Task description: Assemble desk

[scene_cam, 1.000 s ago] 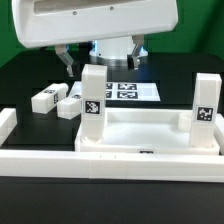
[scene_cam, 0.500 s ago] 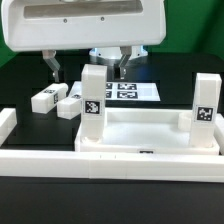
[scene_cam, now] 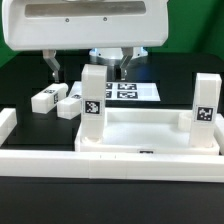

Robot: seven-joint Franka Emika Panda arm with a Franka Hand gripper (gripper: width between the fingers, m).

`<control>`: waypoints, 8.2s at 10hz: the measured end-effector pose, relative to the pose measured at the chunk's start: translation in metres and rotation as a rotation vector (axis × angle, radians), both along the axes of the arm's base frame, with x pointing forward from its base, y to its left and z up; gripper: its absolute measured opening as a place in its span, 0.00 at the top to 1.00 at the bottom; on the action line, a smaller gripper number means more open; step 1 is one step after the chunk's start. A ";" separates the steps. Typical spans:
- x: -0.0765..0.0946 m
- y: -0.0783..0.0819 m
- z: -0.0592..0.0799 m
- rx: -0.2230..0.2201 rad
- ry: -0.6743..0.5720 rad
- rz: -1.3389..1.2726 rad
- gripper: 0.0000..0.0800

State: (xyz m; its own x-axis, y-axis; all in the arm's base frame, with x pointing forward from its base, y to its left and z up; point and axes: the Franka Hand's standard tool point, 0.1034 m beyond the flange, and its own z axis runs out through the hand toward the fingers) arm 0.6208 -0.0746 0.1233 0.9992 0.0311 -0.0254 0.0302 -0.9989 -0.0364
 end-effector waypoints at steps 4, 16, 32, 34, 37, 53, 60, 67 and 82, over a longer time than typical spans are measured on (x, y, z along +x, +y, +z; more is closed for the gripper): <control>0.000 0.000 -0.001 0.000 0.000 0.004 0.64; -0.003 0.010 0.000 0.030 0.027 -0.857 0.64; -0.002 0.019 -0.001 0.048 0.016 -0.609 0.19; -0.003 0.014 -0.001 0.049 0.000 -0.416 0.19; -0.004 0.000 -0.002 0.051 -0.026 -0.121 0.19; 0.005 0.001 -0.002 0.045 -0.061 0.043 0.63; 0.011 0.008 -0.003 0.049 -0.048 -0.609 0.63; 0.009 0.013 -0.004 0.049 -0.002 -1.108 0.63; 0.010 0.013 -0.001 0.009 -0.066 -0.017 0.19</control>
Offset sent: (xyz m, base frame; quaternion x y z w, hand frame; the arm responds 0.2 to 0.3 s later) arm 0.0000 0.0000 0.0000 0.0000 0.0000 0.0000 1.0000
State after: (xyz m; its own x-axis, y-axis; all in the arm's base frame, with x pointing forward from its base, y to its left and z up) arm 0.6308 -0.0620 0.1220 0.9991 0.0136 0.0412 0.0154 -0.9989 -0.0440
